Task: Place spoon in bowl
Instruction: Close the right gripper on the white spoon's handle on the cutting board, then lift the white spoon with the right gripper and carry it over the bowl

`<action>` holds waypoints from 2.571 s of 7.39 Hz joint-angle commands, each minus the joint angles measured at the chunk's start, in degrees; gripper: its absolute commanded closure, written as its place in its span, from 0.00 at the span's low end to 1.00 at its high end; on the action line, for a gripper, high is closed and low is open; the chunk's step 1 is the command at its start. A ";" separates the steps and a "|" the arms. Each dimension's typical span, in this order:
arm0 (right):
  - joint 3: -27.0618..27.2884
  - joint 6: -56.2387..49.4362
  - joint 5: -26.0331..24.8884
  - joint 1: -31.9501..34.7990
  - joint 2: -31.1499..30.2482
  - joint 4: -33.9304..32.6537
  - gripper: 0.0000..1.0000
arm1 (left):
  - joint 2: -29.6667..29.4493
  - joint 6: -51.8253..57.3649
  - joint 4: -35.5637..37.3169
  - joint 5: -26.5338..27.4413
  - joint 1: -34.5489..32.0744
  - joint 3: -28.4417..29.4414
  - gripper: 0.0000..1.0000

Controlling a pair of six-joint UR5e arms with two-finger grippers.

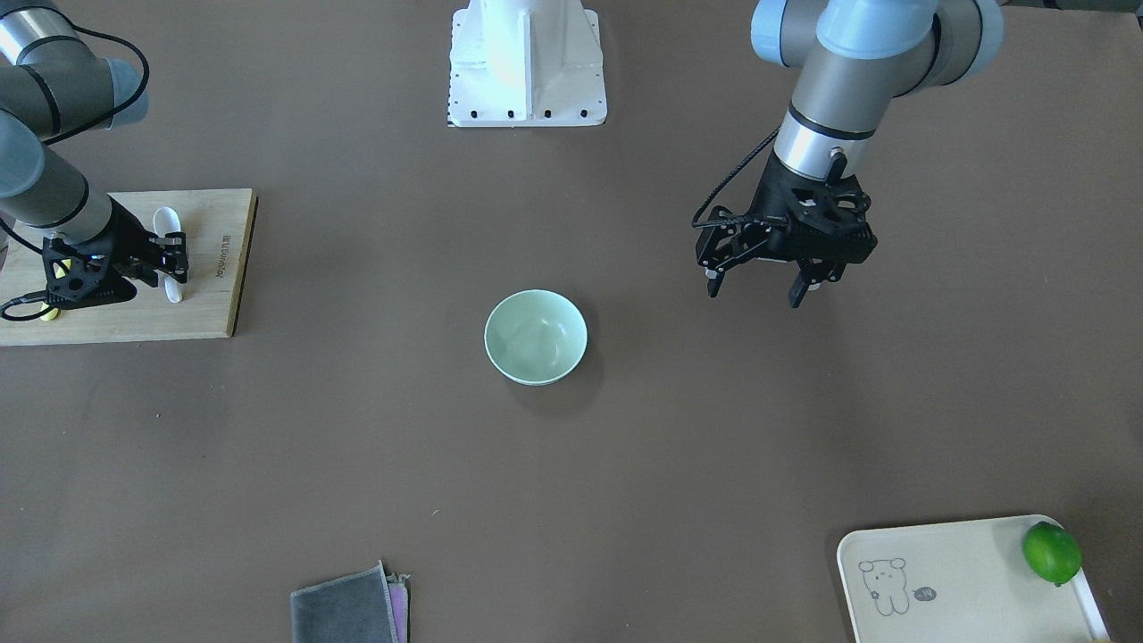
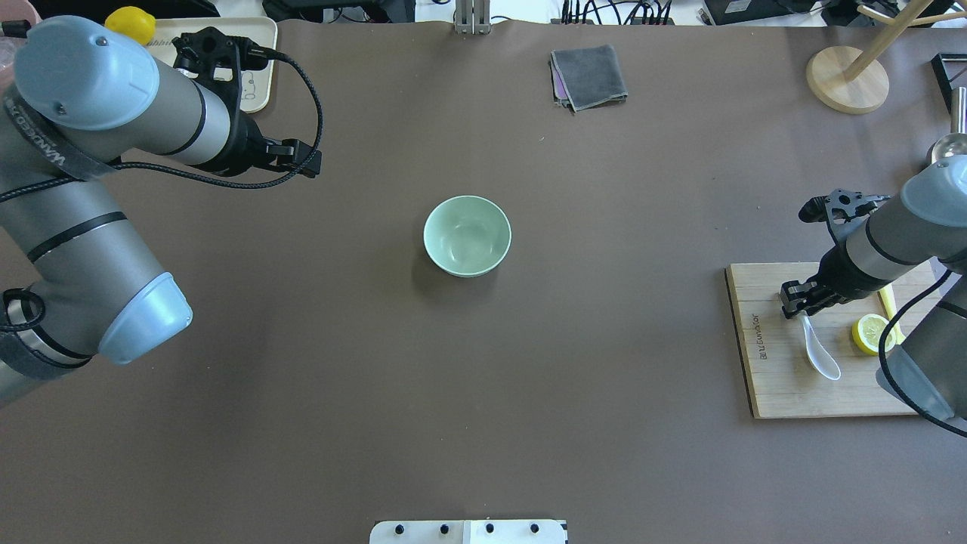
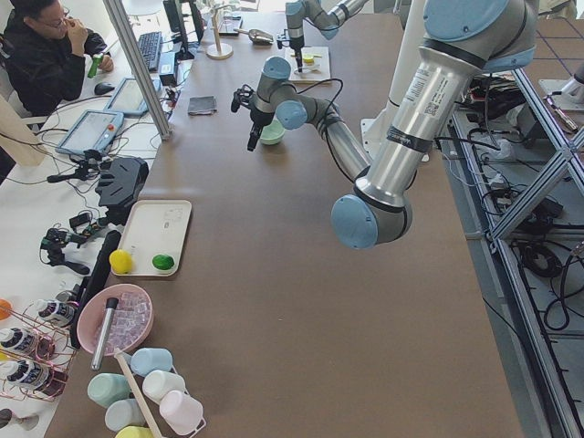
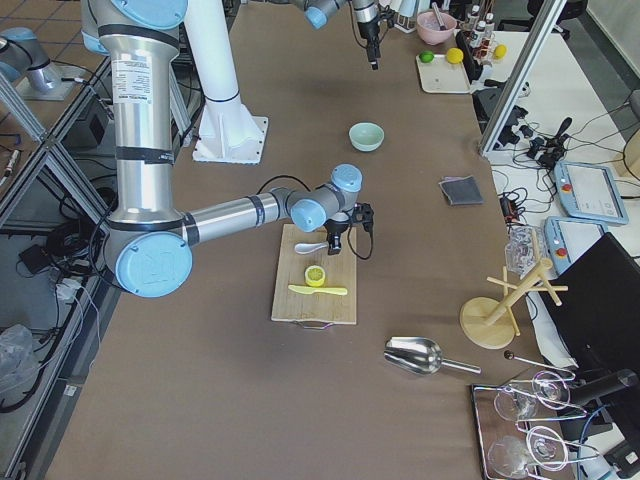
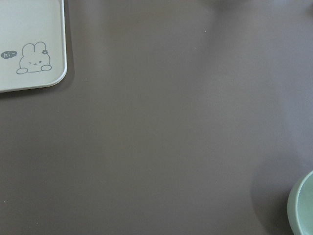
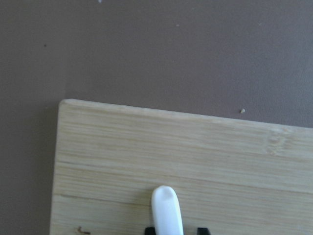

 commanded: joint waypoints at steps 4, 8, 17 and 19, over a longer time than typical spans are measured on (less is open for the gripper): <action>5.96 0.03 2.15 2.48 0.87 -2.86 1.00 | -0.07 0.00 0.00 -0.12 -0.08 0.01 0.02; 6.51 1.17 2.60 7.42 21.83 -24.36 1.00 | 2.99 9.11 1.14 -0.91 -4.03 0.01 0.02; -23.46 36.94 -13.02 -6.27 51.77 -8.33 1.00 | 14.70 22.24 -0.70 -6.72 -13.88 0.28 0.02; -24.16 37.12 -16.73 -8.48 51.68 -6.92 1.00 | 14.70 22.24 -0.70 -6.54 -13.80 0.45 0.02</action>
